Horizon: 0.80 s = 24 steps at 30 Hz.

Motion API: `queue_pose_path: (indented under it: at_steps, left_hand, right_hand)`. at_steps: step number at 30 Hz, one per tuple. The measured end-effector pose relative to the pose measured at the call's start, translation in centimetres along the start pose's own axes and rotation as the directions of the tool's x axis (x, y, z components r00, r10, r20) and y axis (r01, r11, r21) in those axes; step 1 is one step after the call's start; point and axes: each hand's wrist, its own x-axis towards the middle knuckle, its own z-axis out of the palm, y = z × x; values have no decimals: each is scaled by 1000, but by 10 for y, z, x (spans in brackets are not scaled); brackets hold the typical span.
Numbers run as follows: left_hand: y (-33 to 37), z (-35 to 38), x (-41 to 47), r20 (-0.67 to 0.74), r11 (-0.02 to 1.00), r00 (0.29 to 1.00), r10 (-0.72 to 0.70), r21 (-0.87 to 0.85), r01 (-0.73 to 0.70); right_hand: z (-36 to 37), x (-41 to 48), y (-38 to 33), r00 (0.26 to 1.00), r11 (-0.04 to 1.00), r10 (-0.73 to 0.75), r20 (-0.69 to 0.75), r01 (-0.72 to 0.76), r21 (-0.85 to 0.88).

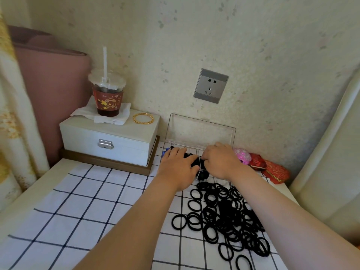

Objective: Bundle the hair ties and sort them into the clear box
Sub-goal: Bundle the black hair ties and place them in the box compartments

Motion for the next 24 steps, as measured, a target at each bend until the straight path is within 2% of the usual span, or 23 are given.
queue_pose_path:
  at_steps: [4, 6, 9, 12, 16, 20, 22, 24]
  left_hand:
    - [1, 1, 2, 9, 1000, 1000, -6, -12, 7]
    - [0, 2, 3, 12, 1000, 1000, -9, -10, 10]
    - [1, 2, 2, 7, 999, 1000, -9, -39, 9]
    - [5, -1, -1, -17, 996, 1000, 9, -92, -10]
    - [16, -5, -7, -124, 986, 990, 72, -144, -90]
    - [31, -7, -17, -258, 964, 952, 162, -163, -209]
    - [39, -7, -25, -244, 952, 951, 190, -190, -239]
    - [44, -4, -36, -158, 947, 967, 199, -223, -231]
  right_hand:
    - [-3, -8, 5, 993, 981, 49, -111, -27, 193]
    - [-1, -13, 4, 998, 977, 8, -66, 6, 215]
    - [4, -20, -1, 998, 987, -58, 41, 51, 152]
    - [-4, -31, -3, 999, 974, -29, 23, 23, 224]
    - [-17, -59, 2, 996, 929, 26, -90, 9, 369]
    - [-17, -94, 5, 991, 870, 86, -101, -25, 492]
    - [-13, -114, 6, 991, 850, 103, -86, -43, 525]
    - [-9, -129, 7, 993, 852, 103, -56, -59, 520]
